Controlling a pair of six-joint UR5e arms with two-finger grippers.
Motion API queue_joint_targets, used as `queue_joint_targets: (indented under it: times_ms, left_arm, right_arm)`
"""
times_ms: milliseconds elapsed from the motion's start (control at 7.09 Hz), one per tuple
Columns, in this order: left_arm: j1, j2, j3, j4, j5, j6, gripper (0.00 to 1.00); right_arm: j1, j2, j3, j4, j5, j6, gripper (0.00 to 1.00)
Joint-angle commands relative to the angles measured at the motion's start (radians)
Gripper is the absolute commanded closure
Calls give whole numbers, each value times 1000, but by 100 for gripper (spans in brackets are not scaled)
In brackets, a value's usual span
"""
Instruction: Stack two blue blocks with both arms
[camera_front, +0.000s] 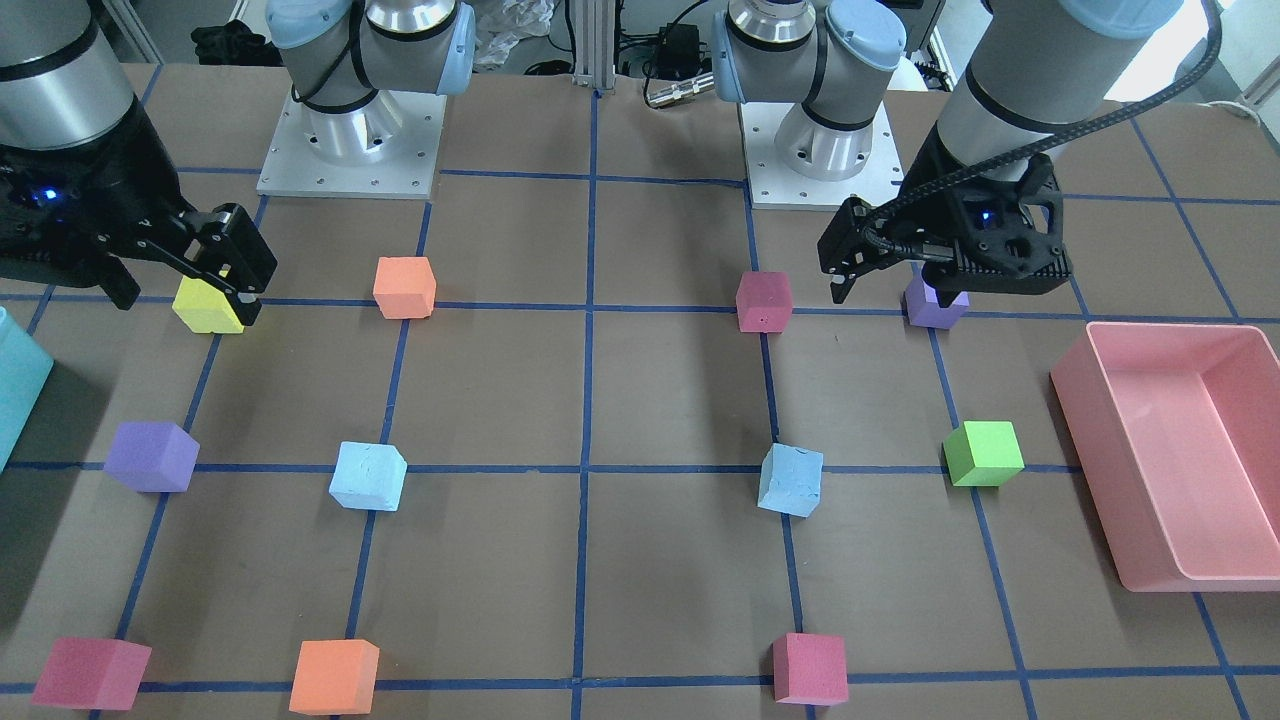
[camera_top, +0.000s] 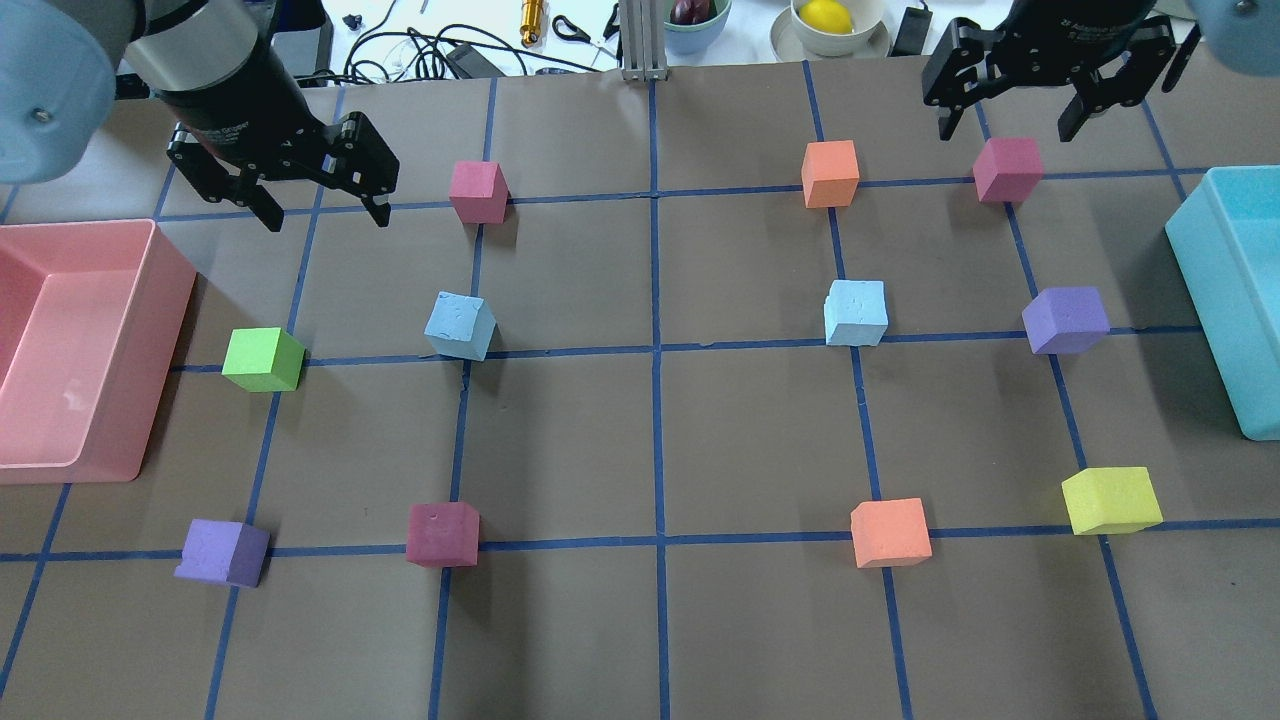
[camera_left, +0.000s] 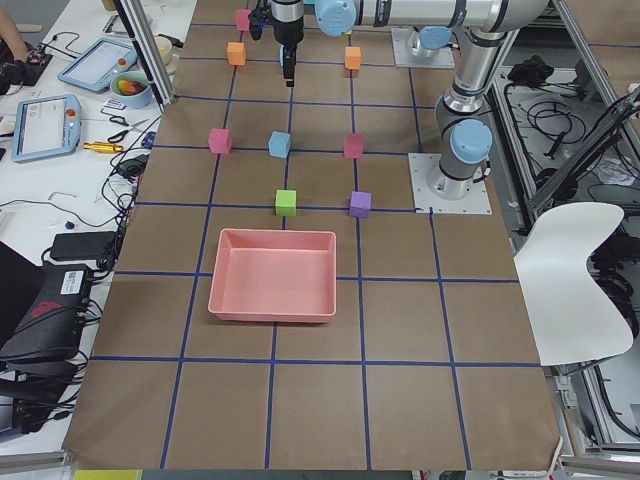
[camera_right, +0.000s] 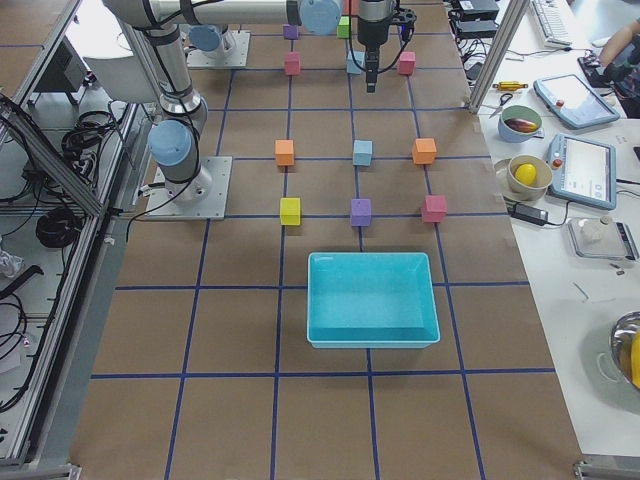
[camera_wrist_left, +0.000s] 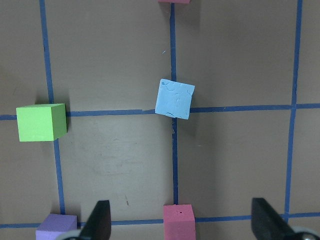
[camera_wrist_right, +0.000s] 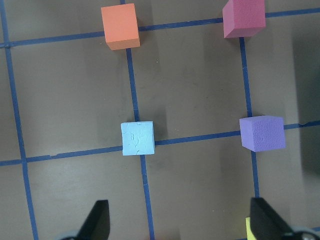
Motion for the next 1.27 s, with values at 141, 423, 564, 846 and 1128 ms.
queue_joint_targets:
  times_ms: [141, 423, 564, 846, 1128]
  left_arm:
    - [0, 1, -1, 2, -2, 0, 0]
    - [0, 1, -2, 0, -2, 0, 0]
    - [0, 1, -4, 0, -2, 0, 0]
    - [-2, -1, -1, 0, -2, 3, 0]
    - [-5, -15, -1, 3, -2, 3, 0]
  right_arm:
    - [8, 12, -3, -9, 0, 5, 0]
    - [7, 48, 6, -12, 15, 11, 0]
    - [8, 91, 17, -15, 16, 28, 0]
    - [11, 186, 146, -32, 16, 32, 0]
    - [28, 249, 310, -371, 13, 41, 0]
